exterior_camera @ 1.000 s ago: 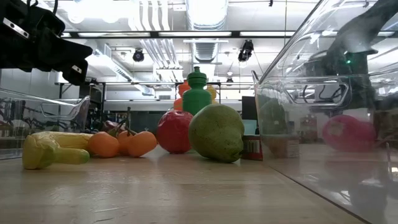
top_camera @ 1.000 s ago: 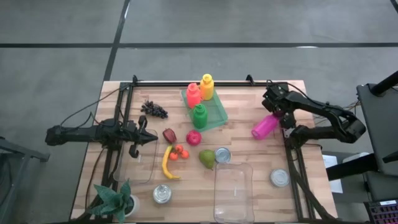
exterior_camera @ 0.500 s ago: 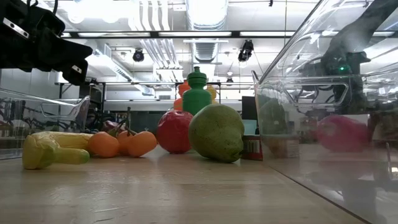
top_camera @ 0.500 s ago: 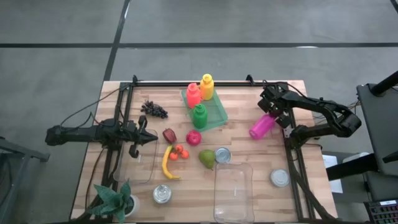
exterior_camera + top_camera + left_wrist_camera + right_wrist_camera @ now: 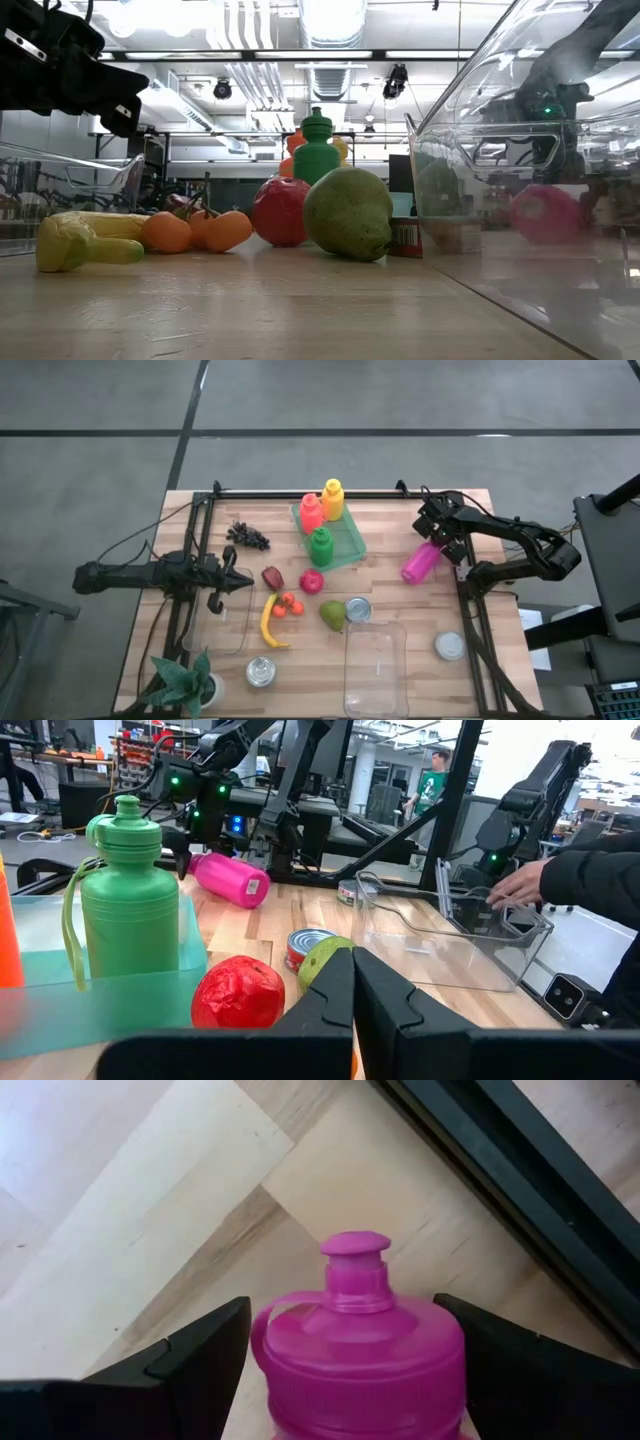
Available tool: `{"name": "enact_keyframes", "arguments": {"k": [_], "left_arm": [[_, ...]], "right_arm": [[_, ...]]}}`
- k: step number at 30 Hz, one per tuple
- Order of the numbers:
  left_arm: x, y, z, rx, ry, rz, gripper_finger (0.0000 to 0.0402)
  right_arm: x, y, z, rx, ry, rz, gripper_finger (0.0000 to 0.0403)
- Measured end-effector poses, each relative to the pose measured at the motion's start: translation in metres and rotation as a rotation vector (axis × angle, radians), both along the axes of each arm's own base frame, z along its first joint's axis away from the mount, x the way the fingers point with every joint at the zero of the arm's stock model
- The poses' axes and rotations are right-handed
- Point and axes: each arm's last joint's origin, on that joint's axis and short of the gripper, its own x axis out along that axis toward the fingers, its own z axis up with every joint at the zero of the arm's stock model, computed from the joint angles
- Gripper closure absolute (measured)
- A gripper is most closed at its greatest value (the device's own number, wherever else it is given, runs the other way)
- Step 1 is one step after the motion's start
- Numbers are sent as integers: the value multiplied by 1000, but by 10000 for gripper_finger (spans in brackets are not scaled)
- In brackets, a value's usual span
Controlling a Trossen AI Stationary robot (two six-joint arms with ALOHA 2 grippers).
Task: Pick & Place Food Item
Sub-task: Put the pink water bottle into the green bin
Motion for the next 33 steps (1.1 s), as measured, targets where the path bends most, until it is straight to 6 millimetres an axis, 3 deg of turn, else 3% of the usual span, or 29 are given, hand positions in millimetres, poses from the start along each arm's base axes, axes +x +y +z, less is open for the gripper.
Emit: {"name": "enact_keyframes", "arguments": {"k": [9, 17, 23, 33], "left_arm": [[0, 0, 0, 0, 0, 0, 401], [0, 0, 0, 0, 0, 0, 401], [0, 0, 0, 0, 0, 0, 401], [0, 0, 0, 0, 0, 0, 401]], "right_arm": [[0, 0, 0, 2, 1, 0, 197], [0, 0, 0, 3, 2, 0, 197], [-1, 0, 0, 2, 17, 30, 171], [-1, 1, -1, 4, 21, 40, 197]]}}
